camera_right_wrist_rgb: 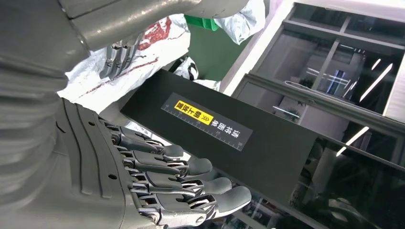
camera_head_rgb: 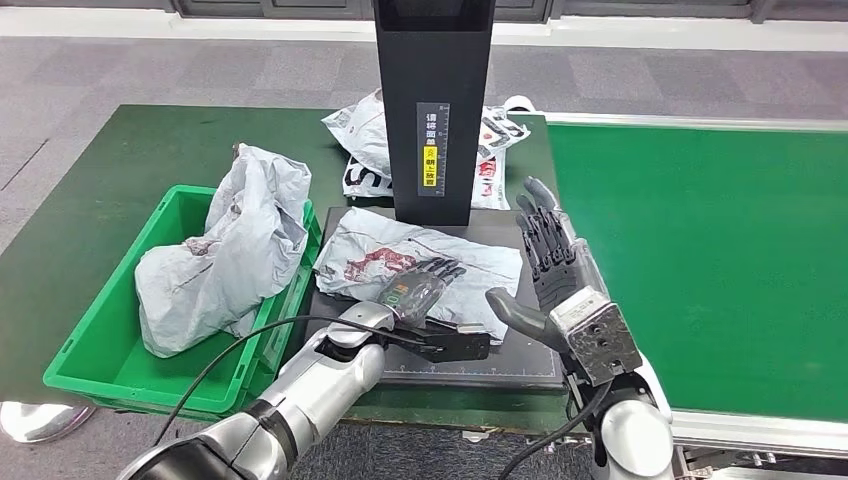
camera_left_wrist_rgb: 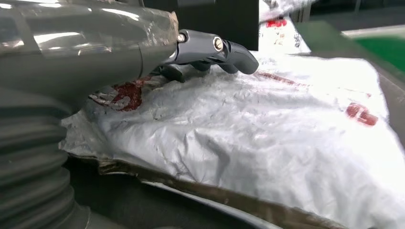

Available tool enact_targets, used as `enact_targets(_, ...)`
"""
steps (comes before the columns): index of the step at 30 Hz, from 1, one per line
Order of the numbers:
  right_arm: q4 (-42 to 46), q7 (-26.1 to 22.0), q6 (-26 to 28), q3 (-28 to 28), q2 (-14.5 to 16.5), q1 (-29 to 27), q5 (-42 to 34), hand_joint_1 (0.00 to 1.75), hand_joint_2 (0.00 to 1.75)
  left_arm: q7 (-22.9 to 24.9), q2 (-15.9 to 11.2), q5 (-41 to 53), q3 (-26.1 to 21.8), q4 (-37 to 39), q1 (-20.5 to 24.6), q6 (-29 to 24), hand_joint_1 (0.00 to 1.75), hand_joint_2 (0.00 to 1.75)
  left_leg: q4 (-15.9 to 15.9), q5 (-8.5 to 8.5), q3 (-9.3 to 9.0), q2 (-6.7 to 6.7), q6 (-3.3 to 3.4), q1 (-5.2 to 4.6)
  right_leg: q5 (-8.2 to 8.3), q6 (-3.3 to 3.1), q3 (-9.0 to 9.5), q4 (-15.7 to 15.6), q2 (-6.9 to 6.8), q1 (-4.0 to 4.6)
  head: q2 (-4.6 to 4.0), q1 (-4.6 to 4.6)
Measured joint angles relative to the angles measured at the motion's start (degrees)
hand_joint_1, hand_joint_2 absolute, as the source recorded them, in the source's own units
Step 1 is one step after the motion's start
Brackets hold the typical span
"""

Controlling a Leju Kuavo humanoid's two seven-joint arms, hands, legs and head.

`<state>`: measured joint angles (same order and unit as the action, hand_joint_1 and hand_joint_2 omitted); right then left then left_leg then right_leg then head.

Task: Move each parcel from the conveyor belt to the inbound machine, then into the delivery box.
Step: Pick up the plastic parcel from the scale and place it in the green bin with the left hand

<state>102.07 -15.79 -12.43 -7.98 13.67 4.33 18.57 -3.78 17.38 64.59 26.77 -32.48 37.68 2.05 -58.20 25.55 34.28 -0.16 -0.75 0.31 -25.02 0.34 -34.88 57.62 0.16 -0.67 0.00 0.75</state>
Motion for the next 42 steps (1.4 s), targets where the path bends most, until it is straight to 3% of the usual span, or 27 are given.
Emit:
enact_targets(4,0.13,-0.05,0.02,0.01,0.12,-0.39,0.00,0.00,1.75,0.04,0.32,0.00,0.27,4.09,2.13,-0.01,0.01,1.75,0.01,0.00,0.00,-0.02,0.00,0.00,-0.01,0.00,0.02,0.00,-0.01,0.00,0.00,-0.01)
enact_targets(8,0.16,-0.15,0.50,0.13,0.15,-0.55,-0.23,0.00,1.75,0.74,0.55,-0.02,0.61,6.60,3.52,0.33,1.75,1.75,0.01,0.00,-0.01,-0.02,0.00,0.00,-0.01,0.00,0.06,0.00,-0.02,0.00,0.00,0.00)
enact_targets(20,1.14,-2.81,2.99,0.16,-1.20,-3.54,-3.13,0.00,1.75,3.48,-1.48,-1.42,0.65,12.08,6.62,2.60,1.75,1.75,0.03,0.00,-0.19,0.00,0.00,0.01,-0.01,-0.01,0.22,0.00,-0.02,0.02,0.00,-0.01)
enact_targets(23,0.99,-3.32,3.13,0.16,-1.93,-3.74,-3.57,0.00,1.75,3.56,-2.25,-1.79,0.34,12.13,6.65,-1.64,1.75,1.75,0.03,-0.01,-0.22,0.00,-0.02,0.01,-0.01,-0.01,0.24,0.00,-0.02,0.02,0.00,0.01)
enact_targets(29,1.52,-3.47,4.25,0.16,-3.25,-6.14,-3.66,0.00,1.75,3.29,-4.70,-2.28,-2.34,7.96,6.11,-16.27,1.75,1.75,0.03,-0.05,-0.17,0.00,-0.07,0.02,0.02,-0.04,0.19,0.02,-0.01,0.03,0.00,0.01)
enact_targets(35,3.43,-3.48,4.82,0.29,-3.39,-8.71,-2.77,0.00,1.75,4.40,-8.06,-0.36,-7.16,-7.59,1.49,-25.47,1.75,1.75,0.05,-0.01,-0.15,0.04,-0.11,0.02,-0.02,-0.08,0.13,0.02,0.04,0.03,0.00,0.01)
enact_targets(42,4.78,-4.97,5.79,1.58,-3.43,-11.88,-1.65,0.00,1.75,-0.87,-11.06,-6.55,-16.89,-42.82,-11.07,-27.65,1.75,1.75,0.07,0.11,-0.08,0.20,-0.13,0.06,-0.14,-0.15,0.01,0.03,0.17,0.05,0.00,-0.01)
